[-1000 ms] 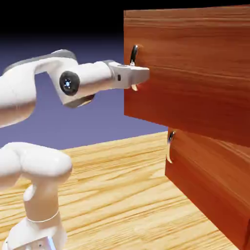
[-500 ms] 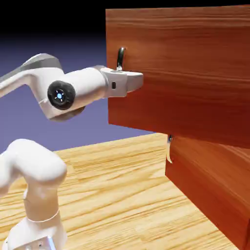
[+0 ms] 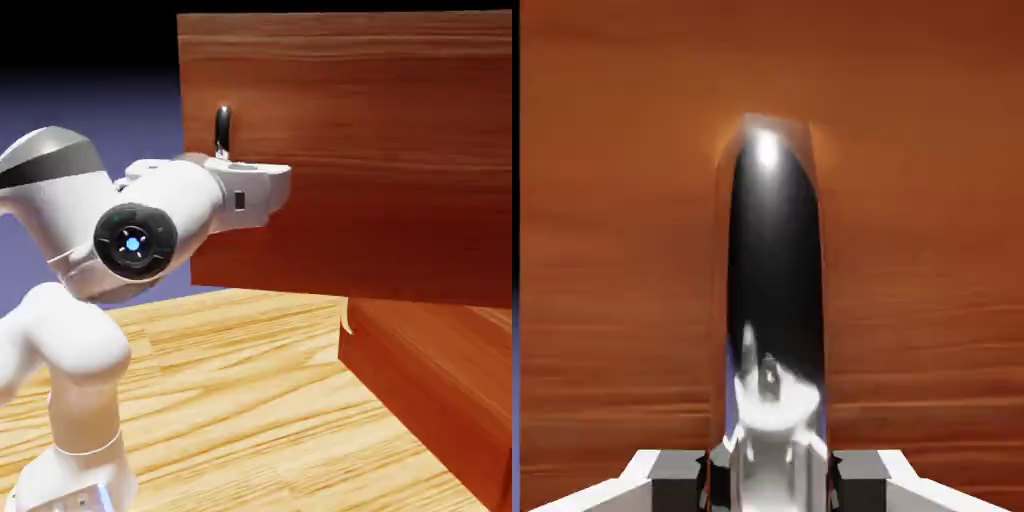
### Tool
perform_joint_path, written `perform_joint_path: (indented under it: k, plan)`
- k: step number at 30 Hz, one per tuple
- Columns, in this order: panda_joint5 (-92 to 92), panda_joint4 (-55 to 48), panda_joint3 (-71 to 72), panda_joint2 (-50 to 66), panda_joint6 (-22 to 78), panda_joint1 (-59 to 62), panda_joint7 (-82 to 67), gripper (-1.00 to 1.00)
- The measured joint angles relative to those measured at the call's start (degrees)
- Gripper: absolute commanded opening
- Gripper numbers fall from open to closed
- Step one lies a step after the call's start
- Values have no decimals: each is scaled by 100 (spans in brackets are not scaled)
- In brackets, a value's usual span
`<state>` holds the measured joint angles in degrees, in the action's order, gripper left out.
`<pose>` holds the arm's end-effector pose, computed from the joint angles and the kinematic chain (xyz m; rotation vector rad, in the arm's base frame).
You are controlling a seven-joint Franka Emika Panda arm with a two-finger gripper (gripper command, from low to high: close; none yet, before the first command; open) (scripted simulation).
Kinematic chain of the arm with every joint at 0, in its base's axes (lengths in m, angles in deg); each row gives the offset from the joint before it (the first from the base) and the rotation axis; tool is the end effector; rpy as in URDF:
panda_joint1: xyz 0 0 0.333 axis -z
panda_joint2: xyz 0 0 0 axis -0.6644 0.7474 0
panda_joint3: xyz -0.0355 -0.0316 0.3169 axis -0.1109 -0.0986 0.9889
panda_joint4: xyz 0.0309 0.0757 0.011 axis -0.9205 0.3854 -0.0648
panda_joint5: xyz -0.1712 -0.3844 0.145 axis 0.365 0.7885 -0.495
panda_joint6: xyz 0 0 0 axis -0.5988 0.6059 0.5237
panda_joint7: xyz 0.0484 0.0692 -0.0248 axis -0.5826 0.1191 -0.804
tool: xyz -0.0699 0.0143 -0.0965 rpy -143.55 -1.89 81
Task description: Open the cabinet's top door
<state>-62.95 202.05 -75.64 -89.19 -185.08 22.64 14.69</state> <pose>0.2036 -0.2129 0.6173 -1.6527 -0.2111 -1.0200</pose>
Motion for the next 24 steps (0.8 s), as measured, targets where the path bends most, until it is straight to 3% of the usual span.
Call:
perform_joint_path:
  k: [10,24]
  plan:
    - [422,-2061,-741,139,2224,-1054,105,-100]
    - [472,-4968,-1091,448,4598,-2873,455,-100]
